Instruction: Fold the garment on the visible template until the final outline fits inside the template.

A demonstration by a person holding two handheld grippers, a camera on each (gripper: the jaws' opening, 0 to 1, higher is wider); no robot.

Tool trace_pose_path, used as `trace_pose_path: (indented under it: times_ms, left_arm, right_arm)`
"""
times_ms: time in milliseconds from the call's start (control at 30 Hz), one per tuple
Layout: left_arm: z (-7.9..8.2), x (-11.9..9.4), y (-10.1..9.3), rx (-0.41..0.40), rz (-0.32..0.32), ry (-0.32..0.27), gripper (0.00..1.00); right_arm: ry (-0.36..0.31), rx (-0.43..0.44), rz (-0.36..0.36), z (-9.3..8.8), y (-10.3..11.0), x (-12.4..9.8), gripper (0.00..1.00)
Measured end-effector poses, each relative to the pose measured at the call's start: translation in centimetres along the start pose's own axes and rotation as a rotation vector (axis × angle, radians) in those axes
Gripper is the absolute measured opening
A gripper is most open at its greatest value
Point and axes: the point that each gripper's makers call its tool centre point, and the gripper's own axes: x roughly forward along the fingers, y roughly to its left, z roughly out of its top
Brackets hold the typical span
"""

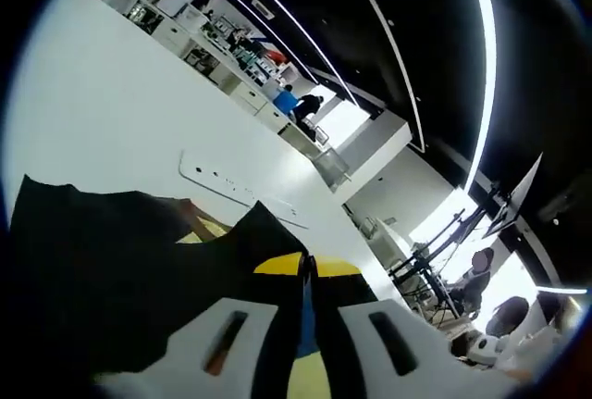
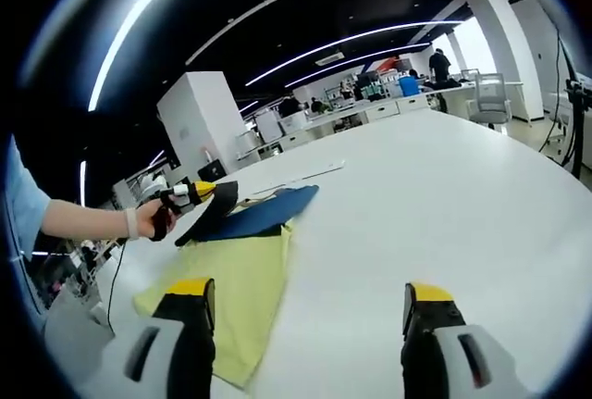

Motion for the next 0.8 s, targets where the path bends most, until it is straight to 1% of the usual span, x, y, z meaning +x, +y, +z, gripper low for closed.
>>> trace_pose_path:
  times_ms: [133,200,300,400,500,533,600,633,700,800]
  left_arm:
    - [-0.7,1.7,-1.5,-0.024,-0.035,-0.003,0.00]
    - [-1.5,2.4,-2.4,-0.026,-0.047,0.005,0.00]
    - [-2.6,3.3,-3.0,-0.040,-0.066,0.016,0.00]
    - [-4.0,4.3,-3.6,-0.051,-0.083,0.039,0.00]
    - [-6.0,5.3,-4.2,-0.058,-0.100,0.079,0.00]
    - [-6.4,5.5,-4.5,-0.063,-0.104,0.087,0.00]
    - [-7.4,6.0,-5.3,-0.064,-0.130,0.106,0.00]
    - [-8.0,6.3,-5.9,-0.049,-0.145,0.121,0.00]
    - [-8.8,6.7,-6.0,-0.043,-0.146,0.139,0.00]
    - [-9.4,7.0,-5.6,-0.059,-0.138,0.151,0.00]
  right_arm:
    - [0.001,0.002,-0.011,0.0,-0.8,-0.3,0.83]
    - [0.002,0.003,-0.017,0.0,-1.0,-0.4,0.83]
    - [0.000,0.007,-0.026,-0.1,-1.2,-0.7,0.83]
    - [0.007,0.009,-0.032,-0.4,-1.3,-0.8,0.83]
    - [0.014,0.009,-0.037,-0.7,-1.4,-0.9,0.83]
    - [0.014,0.010,-0.037,-0.8,-1.4,-0.9,0.83]
    - [0.016,0.015,-0.039,-0.9,-1.5,-0.9,0.83]
    - [0.018,0.016,-0.041,-1.0,-1.6,-0.8,0.83]
    - [0.017,0.021,-0.039,-1.1,-1.4,-0.8,0.83]
    - [0.015,0.021,-0.038,-1.0,-1.3,-0.7,0.82]
